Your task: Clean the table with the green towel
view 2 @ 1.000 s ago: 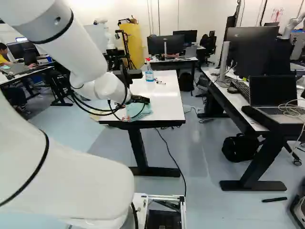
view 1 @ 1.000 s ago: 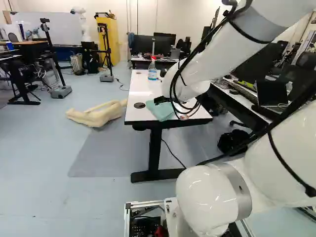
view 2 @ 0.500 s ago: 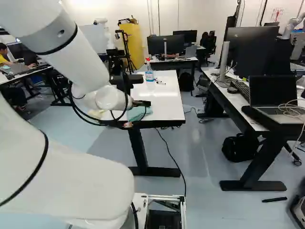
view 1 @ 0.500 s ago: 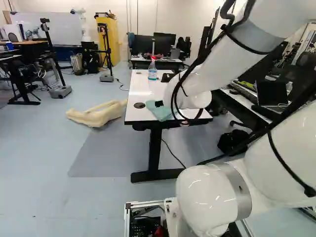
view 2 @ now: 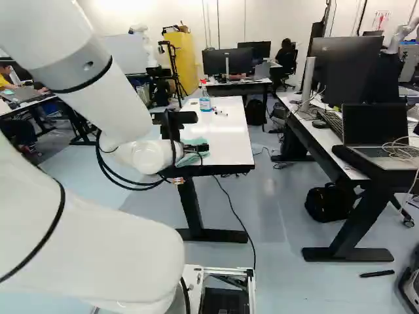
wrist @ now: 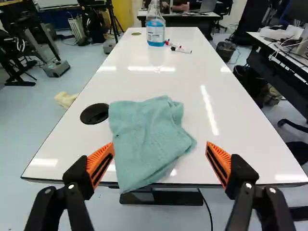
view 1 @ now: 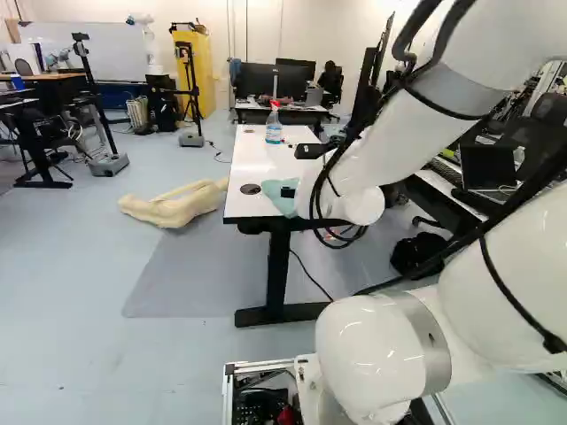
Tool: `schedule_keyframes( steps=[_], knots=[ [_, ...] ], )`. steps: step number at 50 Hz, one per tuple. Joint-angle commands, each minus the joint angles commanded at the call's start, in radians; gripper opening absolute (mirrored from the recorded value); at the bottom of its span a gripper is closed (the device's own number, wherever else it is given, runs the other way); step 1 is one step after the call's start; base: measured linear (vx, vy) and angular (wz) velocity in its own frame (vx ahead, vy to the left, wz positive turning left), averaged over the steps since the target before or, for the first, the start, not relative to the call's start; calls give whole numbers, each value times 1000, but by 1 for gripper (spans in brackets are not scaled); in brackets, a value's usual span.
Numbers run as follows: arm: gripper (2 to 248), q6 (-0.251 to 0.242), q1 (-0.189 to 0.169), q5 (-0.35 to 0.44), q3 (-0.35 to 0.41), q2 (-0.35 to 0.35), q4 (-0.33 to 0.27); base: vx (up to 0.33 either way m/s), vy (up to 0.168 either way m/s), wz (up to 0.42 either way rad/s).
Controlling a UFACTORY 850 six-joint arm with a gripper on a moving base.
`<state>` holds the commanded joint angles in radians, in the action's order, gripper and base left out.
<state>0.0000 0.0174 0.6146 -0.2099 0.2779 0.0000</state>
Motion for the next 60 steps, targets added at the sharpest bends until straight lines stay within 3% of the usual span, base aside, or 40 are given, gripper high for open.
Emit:
schedule_keyframes(
  steps=[27,60],
  knots=[
    [247,0,-11,165,78,1,0,0,0,0],
    [247,0,-17,255,121,1,0,0,0,0]
  ],
)
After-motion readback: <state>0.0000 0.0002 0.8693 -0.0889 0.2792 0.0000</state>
